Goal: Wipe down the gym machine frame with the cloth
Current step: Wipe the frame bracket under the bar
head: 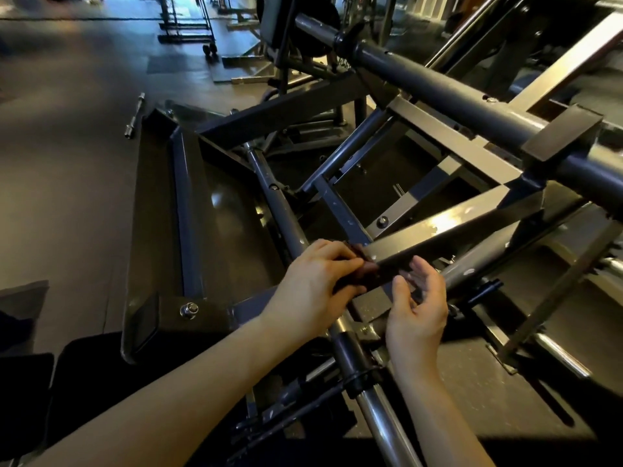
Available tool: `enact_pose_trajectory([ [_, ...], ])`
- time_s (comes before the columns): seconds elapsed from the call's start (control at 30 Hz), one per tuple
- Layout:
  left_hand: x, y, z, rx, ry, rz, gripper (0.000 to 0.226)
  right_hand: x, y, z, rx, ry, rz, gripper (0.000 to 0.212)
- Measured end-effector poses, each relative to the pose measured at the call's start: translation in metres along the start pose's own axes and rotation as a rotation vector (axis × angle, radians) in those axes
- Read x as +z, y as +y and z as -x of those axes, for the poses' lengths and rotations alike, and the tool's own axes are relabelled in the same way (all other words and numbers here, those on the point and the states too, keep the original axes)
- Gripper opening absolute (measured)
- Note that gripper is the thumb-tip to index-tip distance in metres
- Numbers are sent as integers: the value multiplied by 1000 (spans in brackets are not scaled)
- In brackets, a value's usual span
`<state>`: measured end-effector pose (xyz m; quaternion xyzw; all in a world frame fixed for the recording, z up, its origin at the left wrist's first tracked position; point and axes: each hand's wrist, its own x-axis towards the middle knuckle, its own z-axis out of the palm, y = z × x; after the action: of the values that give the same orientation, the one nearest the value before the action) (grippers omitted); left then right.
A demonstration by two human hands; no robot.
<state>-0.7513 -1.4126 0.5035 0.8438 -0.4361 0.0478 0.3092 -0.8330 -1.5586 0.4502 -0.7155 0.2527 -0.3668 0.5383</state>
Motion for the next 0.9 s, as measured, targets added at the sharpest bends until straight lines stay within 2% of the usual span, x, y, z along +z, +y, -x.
enact_pose_trajectory([
  [0.1, -21, -14, 16, 22, -107, -23, 41, -4, -2, -9, -55, 25, 23, 40],
  [0.27, -60, -36, 53, -96, -245, -132, 41, -9, 10, -17, -73, 23, 68, 41],
  [0.47, -21, 4, -29, 44, -186, -85, 36, -12, 9, -21, -73, -13, 47, 37],
  [0.6, -23, -3, -26, 85, -236, -101, 38, -18, 11, -26, -91, -5, 42, 35],
  [0.73, -46, -24, -2, 22, -319, -74, 37, -17, 13, -26, -99, 16, 78, 35],
  [0.9, -31, -15, -58, 95, -357, 31, 29, -10, 12, -27, -82, 60, 119, 33],
])
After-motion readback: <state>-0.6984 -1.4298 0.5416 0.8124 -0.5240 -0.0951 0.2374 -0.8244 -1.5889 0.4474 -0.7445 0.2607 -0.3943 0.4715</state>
